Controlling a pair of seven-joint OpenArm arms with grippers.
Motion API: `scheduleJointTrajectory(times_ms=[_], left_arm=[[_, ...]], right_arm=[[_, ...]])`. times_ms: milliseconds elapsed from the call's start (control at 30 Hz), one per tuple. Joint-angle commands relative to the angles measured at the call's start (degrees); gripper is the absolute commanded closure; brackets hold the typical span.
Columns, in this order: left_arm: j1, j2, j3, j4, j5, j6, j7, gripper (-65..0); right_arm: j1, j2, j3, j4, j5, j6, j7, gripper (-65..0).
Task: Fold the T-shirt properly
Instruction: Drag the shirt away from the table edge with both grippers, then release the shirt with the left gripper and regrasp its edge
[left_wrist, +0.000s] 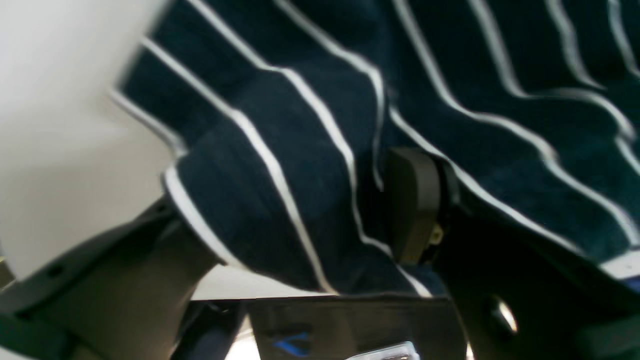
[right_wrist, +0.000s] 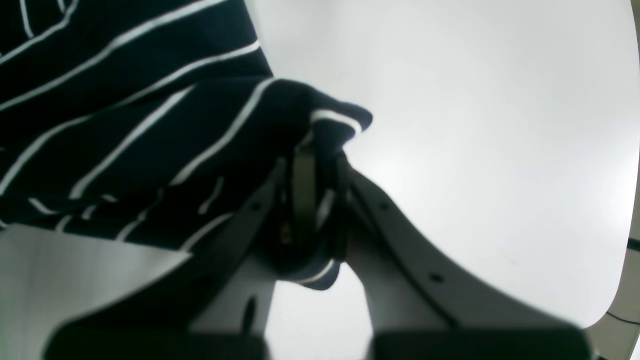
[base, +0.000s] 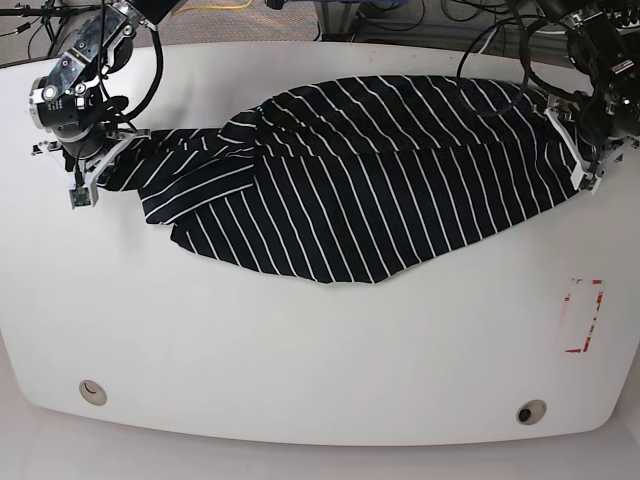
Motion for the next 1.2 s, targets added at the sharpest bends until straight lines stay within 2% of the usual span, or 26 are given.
scheduleJointTrajectory(times_ms=[0, 200, 300, 500, 667, 833, 1000, 1167], left_arm=[[-0.19, -1.13, -3.18, 1.40, -1.59, -0.06, 1.03, -38.5], [-0.19, -1.66, -9.68, 1.40, -7.48, -0.06, 3.36, -38.5], [-0.19, -3.51, -13.90, 1.32, -10.82, -0.06, 3.36, -38.5], [-0.63, -5.97, -19.53, -0.44, -12.22, -0.06, 3.36, -38.5], [-2.83, -8.34, -20.76, -4.05, -11.96, -0.06, 3.36, -38.5], [-4.59, -8.96, -22.96, -11.17, -11.87, -0.06, 2.61, -38.5], [-5.29, -10.54, -21.64, -18.02, -12.05, -0.06, 0.06, -38.5], [-7.31, -10.54, -19.97, -23.30, -11.87, -0.06, -2.05, -38.5]], right_arm=[[0.46, 0.71, 0.16, 1.00, 0.20, -0.36, 1.02, 0.0], [0.19, 0.71, 0.16, 1.00, 0.20, -0.36, 1.02, 0.0], [0.11, 0.71, 0.24, 1.00, 0.20, -0.36, 1.02, 0.0], [0.11, 0.71, 0.24, 1.00, 0.20, -0.36, 1.02, 0.0], [0.19, 0.71, 0.24, 1.00, 0.20, -0.36, 1.02, 0.0], [0.37, 0.71, 0.24, 1.00, 0.20, -0.36, 1.02, 0.0], [0.37, 0.71, 0.24, 1.00, 0.20, -0.36, 1.02, 0.0], [0.37, 0.71, 0.24, 1.00, 0.20, -0.36, 1.02, 0.0]])
